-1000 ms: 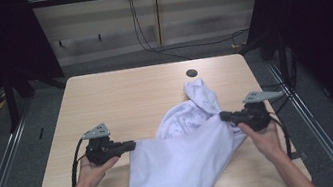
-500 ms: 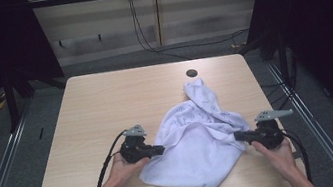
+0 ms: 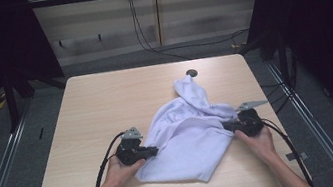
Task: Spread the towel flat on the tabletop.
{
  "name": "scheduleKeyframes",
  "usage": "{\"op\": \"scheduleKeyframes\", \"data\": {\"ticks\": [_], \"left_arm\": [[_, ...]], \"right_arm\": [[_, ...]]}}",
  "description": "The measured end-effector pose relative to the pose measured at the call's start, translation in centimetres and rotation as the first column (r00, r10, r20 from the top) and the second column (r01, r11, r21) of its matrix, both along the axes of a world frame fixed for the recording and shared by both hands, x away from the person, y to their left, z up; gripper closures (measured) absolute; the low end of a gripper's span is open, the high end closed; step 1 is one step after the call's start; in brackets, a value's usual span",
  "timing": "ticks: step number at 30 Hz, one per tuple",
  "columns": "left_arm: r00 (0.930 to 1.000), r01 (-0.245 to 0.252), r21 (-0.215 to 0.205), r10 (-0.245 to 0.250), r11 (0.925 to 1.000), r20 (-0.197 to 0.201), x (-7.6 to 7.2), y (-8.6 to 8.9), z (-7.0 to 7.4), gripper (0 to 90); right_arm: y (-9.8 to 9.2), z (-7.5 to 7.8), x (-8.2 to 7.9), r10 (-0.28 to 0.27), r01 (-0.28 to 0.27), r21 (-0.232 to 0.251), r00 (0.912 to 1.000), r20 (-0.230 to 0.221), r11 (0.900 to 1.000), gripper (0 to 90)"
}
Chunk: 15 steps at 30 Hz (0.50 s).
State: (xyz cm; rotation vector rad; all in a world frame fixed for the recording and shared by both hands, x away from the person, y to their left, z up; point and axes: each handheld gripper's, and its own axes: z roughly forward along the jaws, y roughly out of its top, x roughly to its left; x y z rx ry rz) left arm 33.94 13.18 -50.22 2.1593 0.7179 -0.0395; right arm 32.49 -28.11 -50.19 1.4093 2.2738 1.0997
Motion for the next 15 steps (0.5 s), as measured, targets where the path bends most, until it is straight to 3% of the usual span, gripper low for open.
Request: {"op": "scheduleKeyframes", "data": {"ticks": [4,6,9,10,12,15], "left_arm": [[0.9962,-0.087,-0.013,0.087,0.9961,-0.003,1.6,1.7,-0.2,87.7],[0.9912,-0.131,0.005,0.131,0.9913,0.016,2.5,2.4,-0.1,87.7],[0.9792,-0.202,-0.023,0.203,0.979,0.011,3.8,3.2,-0.4,87.7],[0.9786,-0.206,-0.019,0.206,0.9784,0.007,4.2,3.1,-0.3,87.7],[0.9778,-0.209,-0.042,0.21,0.9769,0.0,4.4,3.3,-0.1,87.9],[0.9779,-0.207,-0.091,0.209,0.9742,0.013,4.2,4.3,0.9,87.9]], "right_arm": [[2.0,-0.1,4.0,-0.01,0.01,-0.003,1.0,0.0,1.0,88.4],[3.1,-0.2,5.9,-0.026,0.026,0.005,0.9997,0.0,1.0,88.4],[4.9,-0.1,8.1,-0.033,0.033,-0.031,0.9994,0.01,0.999,88.3],[5.4,0.0,8.7,-0.039,0.039,-0.055,0.9991,0.016,0.998,88.3],[5.8,0.1,9.6,-0.077,0.077,-0.019,0.997,-0.004,0.997,88.2],[4.8,0.8,9.4,-0.087,0.087,0.047,0.9961,0.014,0.995,88.3]]}}
